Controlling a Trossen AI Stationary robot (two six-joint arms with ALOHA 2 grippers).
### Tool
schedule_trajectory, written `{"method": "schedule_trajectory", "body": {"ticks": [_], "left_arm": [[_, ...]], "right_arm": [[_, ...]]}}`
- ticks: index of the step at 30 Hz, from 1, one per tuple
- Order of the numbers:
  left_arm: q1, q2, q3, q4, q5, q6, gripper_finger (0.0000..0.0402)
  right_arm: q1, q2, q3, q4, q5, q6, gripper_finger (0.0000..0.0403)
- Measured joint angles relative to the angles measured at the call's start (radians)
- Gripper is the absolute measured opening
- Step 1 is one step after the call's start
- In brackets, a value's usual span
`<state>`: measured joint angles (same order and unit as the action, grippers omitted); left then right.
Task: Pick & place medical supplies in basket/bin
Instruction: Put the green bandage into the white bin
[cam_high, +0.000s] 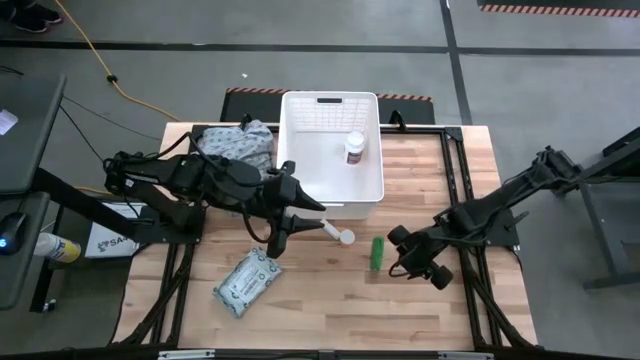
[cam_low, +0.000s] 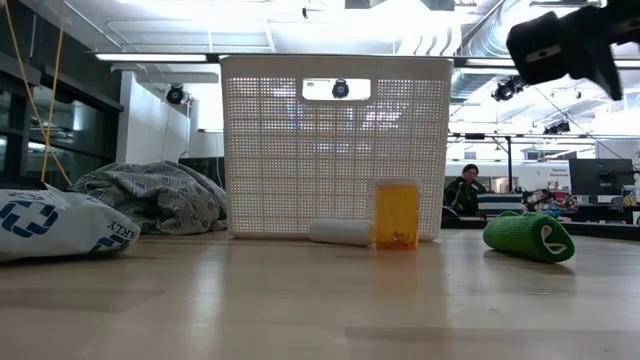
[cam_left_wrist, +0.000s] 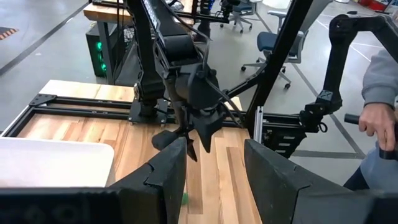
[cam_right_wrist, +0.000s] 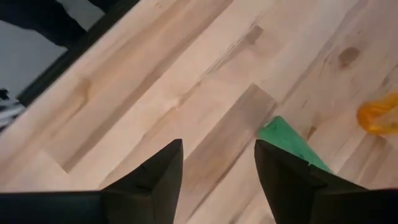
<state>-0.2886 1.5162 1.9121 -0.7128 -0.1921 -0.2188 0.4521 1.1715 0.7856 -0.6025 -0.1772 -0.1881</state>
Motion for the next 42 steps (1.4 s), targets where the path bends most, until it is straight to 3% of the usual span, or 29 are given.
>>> {"method": "schedule_trajectory", "body": {"ticks": [13, 19, 29, 42], "left_arm": [[0.0, 0.0, 0.0, 0.005, 0.0, 0.0, 0.0195], [0.0, 0.0, 0.0, 0.005, -0.001, 0.0, 0.0195], [0.0, 0.0, 0.0, 0.002, -0.031, 0.001, 0.0195], [0.0, 0.0, 0.0, 0.001, -0.039, 0.001, 0.0195]], "right_arm": [[-0.117, 0.008, -0.06, 0.042, -0.011, -0.145, 0.0198], [-0.14, 0.008, -0.09, 0.062, 0.097, -0.204, 0.0198], [-0.149, 0.019, -0.117, 0.158, 0.126, -0.322, 0.0198], [-0.158, 0.25, -0.117, 0.277, 0.172, -0.426, 0.0197]]}}
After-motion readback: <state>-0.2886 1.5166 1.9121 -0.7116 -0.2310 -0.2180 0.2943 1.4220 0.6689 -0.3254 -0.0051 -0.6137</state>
